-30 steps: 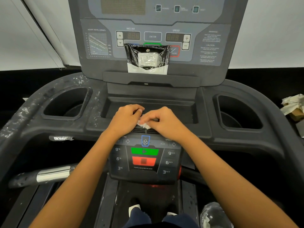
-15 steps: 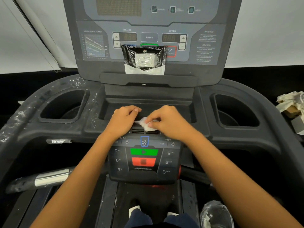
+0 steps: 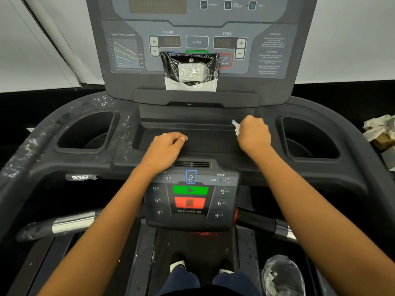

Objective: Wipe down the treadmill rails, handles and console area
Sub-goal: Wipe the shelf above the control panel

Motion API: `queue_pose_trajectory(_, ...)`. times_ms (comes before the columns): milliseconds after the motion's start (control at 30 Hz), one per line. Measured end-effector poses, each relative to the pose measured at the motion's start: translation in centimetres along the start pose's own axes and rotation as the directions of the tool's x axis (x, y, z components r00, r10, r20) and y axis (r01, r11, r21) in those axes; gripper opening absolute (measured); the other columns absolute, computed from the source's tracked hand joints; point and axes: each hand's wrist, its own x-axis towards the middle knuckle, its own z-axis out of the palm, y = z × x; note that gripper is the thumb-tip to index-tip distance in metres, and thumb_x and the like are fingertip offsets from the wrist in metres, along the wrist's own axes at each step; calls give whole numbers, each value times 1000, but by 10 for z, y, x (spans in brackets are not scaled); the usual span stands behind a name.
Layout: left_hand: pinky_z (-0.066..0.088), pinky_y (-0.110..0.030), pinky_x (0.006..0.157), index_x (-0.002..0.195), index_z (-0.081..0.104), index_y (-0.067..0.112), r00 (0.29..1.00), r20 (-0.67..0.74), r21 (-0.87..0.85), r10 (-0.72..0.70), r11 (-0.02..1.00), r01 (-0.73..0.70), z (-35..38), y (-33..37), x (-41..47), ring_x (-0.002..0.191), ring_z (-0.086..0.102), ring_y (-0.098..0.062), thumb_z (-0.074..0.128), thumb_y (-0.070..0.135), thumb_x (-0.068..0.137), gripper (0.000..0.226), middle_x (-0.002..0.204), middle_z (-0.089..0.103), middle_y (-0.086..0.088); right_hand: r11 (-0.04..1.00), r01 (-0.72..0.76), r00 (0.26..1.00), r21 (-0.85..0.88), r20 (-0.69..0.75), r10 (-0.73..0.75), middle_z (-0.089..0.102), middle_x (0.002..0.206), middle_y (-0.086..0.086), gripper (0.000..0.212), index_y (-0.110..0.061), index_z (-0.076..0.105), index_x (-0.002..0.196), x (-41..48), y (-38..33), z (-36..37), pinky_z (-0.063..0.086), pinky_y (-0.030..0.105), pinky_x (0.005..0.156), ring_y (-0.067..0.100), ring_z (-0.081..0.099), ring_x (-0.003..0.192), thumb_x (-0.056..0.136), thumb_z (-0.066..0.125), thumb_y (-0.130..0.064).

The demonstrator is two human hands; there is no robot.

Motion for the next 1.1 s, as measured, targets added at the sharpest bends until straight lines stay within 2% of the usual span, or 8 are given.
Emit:
queue_pose_trajectory(167, 38, -21, 92, 114, 69, 21, 1000, 5, -14, 0, 1000, 0, -4, 1, -1, 115, 56, -11, 45, 27, 100, 29, 116, 68, 6, 991, 13, 994, -135, 109, 2, 49, 91, 14, 9, -4, 48, 93, -19, 5, -10, 39, 38, 66, 34, 49, 81, 91, 57, -6)
queue_pose_trajectory(267, 39, -22, 94, 114, 69, 20, 1000, -23, -14, 3, 1000, -3, -10, 0, -6, 114, 57, -13, 46, 26, 99, 29, 115, 69, 4, 986, 23, 989, -165, 148, 2, 56, 105, 20, 12, -3, 51, 96, -5, -12, -11, 43, 39, 69, 40, 56, 93, 87, 58, -1)
queue_pose_trajectory(367, 38, -21, 94, 112, 70, 16, 993, -112, -59, -30, 998, 23, -22, -10, -12, 113, 58, -14, 48, 20, 98, 27, 114, 69, 1, 984, 136, 986, -116, 110, -123, 56, 118, 26, 24, 2, 55, 112, 6, -46, 9, 41, 39, 74, 46, 55, 109, 88, 57, -3)
queue_pose_trajectory(533, 35, -16, 89, 112, 70, 15, 961, -261, -88, -95, 993, 74, -46, -43, -19, 109, 58, -13, 50, 15, 96, 25, 115, 67, -1, 947, 320, 937, -22, 157, -313, 62, 106, 22, 12, -1, 60, 100, 14, -117, 49, 44, 34, 69, 42, 61, 97, 88, 59, -3)
queue_pose_trajectory(667, 37, -17, 91, 118, 66, 12, 909, -396, -123, -128, 989, 86, -61, -61, -21, 111, 57, -15, 49, 13, 97, 27, 119, 65, -5, 918, 372, 903, 139, 177, -392, 65, 105, 21, 16, -3, 64, 100, 9, -164, 75, 54, 40, 80, 39, 63, 97, 85, 65, -9)
queue_pose_trajectory(800, 35, -17, 93, 131, 56, 14, 885, -388, -231, -259, 956, 178, -71, -78, -21, 118, 52, -12, 42, 22, 101, 35, 130, 58, -3, 882, 396, 879, 255, 172, -444, 61, 116, 20, 29, -1, 61, 114, -4, -201, 96, 48, 35, 84, 37, 58, 108, 86, 64, -8)
queue_pose_trajectory(933, 33, -21, 98, 136, 51, 17, 875, -354, -362, -329, 911, 196, -78, -89, -18, 119, 47, -7, 35, 33, 102, 41, 134, 55, 3, 852, 364, 903, 377, 83, -422, 64, 104, 16, 16, 0, 67, 99, 2, -218, 97, 53, 39, 81, 31, 61, 95, 85, 59, 0)
queue_pose_trajectory(1100, 41, -27, 97, 112, 59, 34, 900, -324, -427, -292, 894, 136, -83, -100, -12, 103, 53, -1, 34, 36, 102, 27, 109, 60, 14, 818, 527, 834, 232, 42, -550, 58, 117, 11, 64, -14, 38, 146, 7, -236, 115, 52, 36, 81, 26, 60, 99, 87, 55, 4)
